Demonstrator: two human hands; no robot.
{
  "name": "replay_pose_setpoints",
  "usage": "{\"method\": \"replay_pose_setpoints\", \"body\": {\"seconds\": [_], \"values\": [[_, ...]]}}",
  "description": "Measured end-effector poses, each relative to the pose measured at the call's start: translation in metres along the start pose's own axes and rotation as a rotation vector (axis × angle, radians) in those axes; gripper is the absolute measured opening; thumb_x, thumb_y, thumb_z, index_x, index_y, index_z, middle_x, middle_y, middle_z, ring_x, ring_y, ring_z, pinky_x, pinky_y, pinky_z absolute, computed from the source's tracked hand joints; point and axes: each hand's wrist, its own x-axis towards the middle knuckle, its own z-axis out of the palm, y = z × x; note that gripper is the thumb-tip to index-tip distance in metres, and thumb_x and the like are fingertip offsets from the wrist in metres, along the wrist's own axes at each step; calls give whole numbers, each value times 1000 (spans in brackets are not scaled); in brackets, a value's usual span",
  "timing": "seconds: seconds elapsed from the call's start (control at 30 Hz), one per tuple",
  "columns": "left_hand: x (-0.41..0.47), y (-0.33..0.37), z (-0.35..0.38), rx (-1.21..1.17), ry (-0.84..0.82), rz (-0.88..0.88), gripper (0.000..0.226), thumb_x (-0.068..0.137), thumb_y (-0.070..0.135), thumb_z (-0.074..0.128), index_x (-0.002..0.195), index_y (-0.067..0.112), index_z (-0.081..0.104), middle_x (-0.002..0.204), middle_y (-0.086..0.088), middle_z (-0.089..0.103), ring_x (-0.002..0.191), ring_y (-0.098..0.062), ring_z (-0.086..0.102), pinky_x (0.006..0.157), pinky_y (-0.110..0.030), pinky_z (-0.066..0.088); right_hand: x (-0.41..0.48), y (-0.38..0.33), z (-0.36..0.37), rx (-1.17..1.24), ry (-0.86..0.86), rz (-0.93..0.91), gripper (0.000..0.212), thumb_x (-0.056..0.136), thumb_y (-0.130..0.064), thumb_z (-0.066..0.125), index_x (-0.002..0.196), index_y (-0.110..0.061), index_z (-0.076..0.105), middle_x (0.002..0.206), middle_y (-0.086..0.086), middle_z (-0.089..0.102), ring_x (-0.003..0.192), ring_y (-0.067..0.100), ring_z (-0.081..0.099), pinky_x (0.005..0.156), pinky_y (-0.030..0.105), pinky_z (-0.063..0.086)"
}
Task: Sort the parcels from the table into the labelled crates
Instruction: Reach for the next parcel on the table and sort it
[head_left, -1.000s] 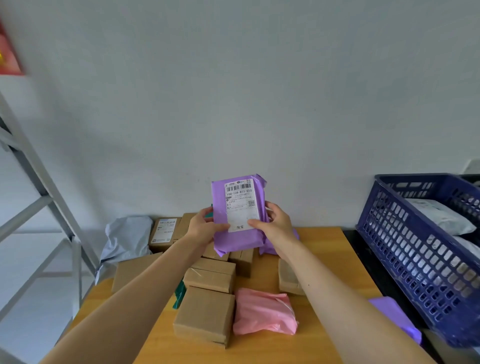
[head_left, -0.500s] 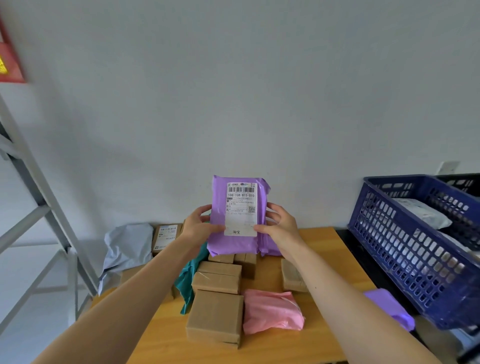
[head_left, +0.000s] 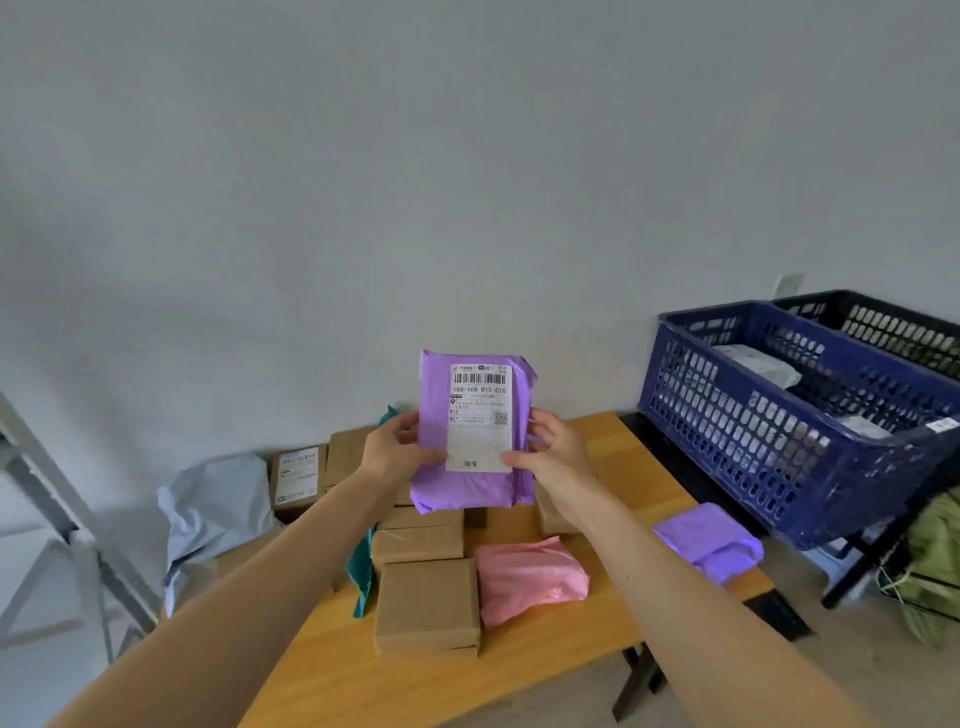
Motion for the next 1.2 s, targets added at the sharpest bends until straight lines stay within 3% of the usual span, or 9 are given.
{"method": "replay_pose_setpoints", "body": {"seconds": [0.27,0.4,0.47,0.53,0.63,0.8,0.93,1.1,1.2], "values": [[-8,-11,61,-28,-198,-18,71,70,-17,72,135,2,48,123,-18,61,110,-37,60,95,-53,49,-41,12,-57,-39,171,30,55,72,17,70,114,-15,53,95,-16,60,80,-13,58,60,3,45],[-21,-16,102,-46,-304,-39,67,73,-17,69,133,3,50,116,-17,63,97,-33,63,82,-40,52,-66,17,-97,-49,274,25,54,72,20,68,118,-5,54,104,1,64,89,2,61,70,12,51],[-27,-17,122,-49,-344,-51,68,74,-19,67,135,3,48,120,-20,62,104,-37,62,90,-46,51,-76,21,-117,-36,300,40,54,72,20,68,117,-8,54,110,5,65,94,4,61,71,14,52],[-34,-17,144,-30,-380,-44,68,75,-19,65,136,3,47,123,-25,60,109,-39,60,96,-53,48,-84,23,-139,-33,331,57,58,71,20,69,121,-7,54,110,2,65,95,5,61,70,14,52],[-46,-14,180,-29,-410,-35,64,76,-23,61,133,3,50,120,-24,62,98,-31,61,92,-46,50,-94,26,-172,-38,367,68,57,71,19,70,117,-10,55,104,-3,65,91,2,62,65,11,52],[-68,-9,241,-23,-444,-22,61,78,-20,61,133,4,52,122,-21,62,111,-37,60,96,-50,49,-108,30,-233,-38,418,53,54,71,17,71,110,-18,55,107,-1,64,100,14,62,78,23,54],[-84,-7,298,-28,-484,-23,57,81,-15,63,133,5,52,121,-20,63,109,-37,61,88,-45,52,-115,31,-294,-16,441,27,53,72,19,69,111,-15,56,105,-1,64,94,10,62,72,19,55],[-102,-7,371,6,-473,-22,60,79,-8,69,133,12,53,112,-14,66,99,-29,64,75,-36,54,-122,40,-372,-5,438,20,56,71,18,69,117,-12,56,114,4,63,109,19,60,92,38,54],[-117,-12,416,45,-453,-7,58,79,-3,73,131,14,55,110,-12,64,102,-27,62,80,-38,56,-125,48,-421,-19,426,20,57,71,17,69,118,-13,55,114,1,64,108,17,61,86,33,56]]}}
